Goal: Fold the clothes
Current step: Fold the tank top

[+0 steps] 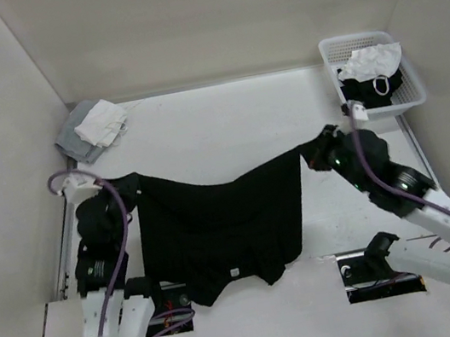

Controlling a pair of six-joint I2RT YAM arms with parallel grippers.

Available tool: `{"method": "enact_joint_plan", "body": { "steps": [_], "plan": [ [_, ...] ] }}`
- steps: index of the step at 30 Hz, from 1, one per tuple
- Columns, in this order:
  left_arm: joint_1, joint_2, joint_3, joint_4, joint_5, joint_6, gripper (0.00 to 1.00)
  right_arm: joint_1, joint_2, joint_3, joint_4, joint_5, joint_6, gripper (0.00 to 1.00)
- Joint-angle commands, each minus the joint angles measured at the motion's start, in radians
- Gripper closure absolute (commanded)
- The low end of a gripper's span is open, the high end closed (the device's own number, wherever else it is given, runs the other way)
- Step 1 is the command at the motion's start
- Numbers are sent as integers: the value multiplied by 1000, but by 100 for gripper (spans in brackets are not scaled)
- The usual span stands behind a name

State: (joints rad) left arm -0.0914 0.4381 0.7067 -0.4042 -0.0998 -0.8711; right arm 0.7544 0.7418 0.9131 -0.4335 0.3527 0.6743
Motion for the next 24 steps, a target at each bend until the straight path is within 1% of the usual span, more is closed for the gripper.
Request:
{"method": "enact_joint_plan", "body": {
  "steps": [1, 2, 3, 5, 8, 9, 11, 13, 15, 17, 19, 24],
  "plan": [
    [9, 204, -101, 230, -20, -12, 100, -259, 173, -78, 261, -278, -26, 99],
    [9, 279, -111, 299, -29, -17, 100, -322, 244, -83, 330, -337, -10, 99],
    [14, 366, -118, 368, -44, -19, 100, -359, 301, -79, 375, -368, -4, 99],
    [11, 535, -104, 483, -40, -43, 100, -424, 483, -18, 462, -429, 10, 99],
    [14, 808, -9, 635, -34, -57, 100, -470, 699, 125, 484, -475, 7, 99],
    [20, 886, 31, 669, -29, -63, 100, -490, 768, 183, 477, -488, 2, 99],
    [32, 1020, 120, 686, -21, -66, 100, -516, 882, 289, 458, -497, -1, 100],
    [49, 1096, 180, 685, 14, -77, 100, -537, 947, 363, 431, -503, -7, 100],
    [52, 1105, 185, 694, 32, -91, 100, -545, 950, 379, 420, -506, -7, 100],
    [49, 1058, 151, 706, 34, -86, 99, -542, 904, 333, 423, -500, -13, 100],
    [37, 977, 84, 723, 25, -83, 99, -542, 832, 244, 441, -486, -12, 100],
    [37, 736, -119, 734, 28, -86, 98, -517, 627, -52, 530, -445, 34, 99]
  ]
}}
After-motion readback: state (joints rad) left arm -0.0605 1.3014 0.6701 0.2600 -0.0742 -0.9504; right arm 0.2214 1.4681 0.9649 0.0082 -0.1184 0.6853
